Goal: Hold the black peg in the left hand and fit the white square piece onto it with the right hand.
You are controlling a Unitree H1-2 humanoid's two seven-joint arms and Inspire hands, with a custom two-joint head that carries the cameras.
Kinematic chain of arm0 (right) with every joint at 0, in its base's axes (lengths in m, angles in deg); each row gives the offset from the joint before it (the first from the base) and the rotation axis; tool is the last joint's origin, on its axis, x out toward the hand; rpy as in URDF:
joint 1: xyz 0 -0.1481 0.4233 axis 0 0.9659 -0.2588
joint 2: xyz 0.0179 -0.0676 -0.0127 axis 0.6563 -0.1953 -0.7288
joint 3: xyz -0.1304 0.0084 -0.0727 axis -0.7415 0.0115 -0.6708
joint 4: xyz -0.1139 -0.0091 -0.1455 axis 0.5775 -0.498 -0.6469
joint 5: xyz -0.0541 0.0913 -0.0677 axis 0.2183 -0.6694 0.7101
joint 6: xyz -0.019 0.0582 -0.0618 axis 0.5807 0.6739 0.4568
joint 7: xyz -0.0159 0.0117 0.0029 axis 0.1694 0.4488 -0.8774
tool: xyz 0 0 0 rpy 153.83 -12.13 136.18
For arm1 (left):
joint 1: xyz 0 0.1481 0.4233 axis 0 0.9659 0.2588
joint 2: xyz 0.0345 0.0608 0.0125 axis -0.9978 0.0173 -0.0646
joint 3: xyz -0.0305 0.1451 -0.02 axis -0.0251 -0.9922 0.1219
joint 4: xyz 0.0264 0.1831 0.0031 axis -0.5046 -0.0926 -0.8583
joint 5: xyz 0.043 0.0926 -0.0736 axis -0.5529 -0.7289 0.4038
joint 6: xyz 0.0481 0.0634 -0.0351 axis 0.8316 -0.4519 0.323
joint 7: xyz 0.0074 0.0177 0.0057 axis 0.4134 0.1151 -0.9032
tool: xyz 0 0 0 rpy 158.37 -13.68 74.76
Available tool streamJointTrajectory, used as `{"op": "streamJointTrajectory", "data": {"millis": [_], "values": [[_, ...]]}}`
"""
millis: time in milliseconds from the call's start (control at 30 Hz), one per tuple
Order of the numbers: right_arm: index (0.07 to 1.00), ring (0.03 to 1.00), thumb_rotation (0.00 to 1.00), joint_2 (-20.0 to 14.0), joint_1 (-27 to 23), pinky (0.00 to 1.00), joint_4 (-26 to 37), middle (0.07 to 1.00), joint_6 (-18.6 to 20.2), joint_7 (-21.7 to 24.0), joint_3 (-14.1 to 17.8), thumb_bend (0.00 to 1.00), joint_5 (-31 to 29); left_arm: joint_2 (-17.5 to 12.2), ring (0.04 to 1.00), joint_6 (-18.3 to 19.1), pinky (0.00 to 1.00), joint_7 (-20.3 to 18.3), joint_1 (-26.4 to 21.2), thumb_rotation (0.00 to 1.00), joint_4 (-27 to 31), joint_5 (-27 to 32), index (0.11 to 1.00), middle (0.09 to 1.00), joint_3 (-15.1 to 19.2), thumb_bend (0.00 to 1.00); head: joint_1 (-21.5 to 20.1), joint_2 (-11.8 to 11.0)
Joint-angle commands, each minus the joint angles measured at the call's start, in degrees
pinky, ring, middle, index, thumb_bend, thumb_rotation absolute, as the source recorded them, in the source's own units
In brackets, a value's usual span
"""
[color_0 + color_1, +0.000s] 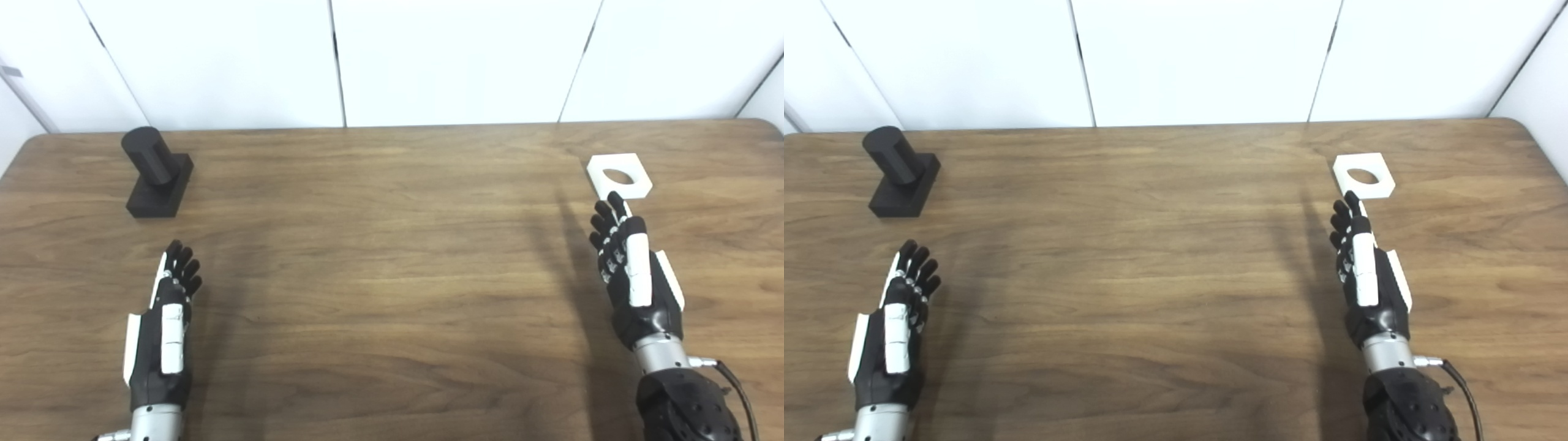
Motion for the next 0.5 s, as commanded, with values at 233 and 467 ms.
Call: {"op": "streamJointTrajectory", "data": {"millis": [233, 467], "values": [[1.0, 0.983, 1.0, -0.1, 3.2, 1.0, 1.4, 0.976, -2.3, 0.1, -0.1, 0.53, 0.0, 1.5, 0.957, -1.8, 0.95, 0.2, -0.2, 0.95, 1.7, -0.2, 0.98, 0.968, 0.1, 0.67, 0.0, 0.0], [1.0, 0.986, 1.0, -0.3, 3.2, 1.0, 1.1, 0.98, -2.6, 0.5, 0.0, 0.52, -0.6, 1.6, 0.958, -1.7, 0.95, 0.2, -0.2, 0.95, 1.7, -0.4, 0.983, 0.971, 0.0, 0.67, 0.6, -0.3]]}}
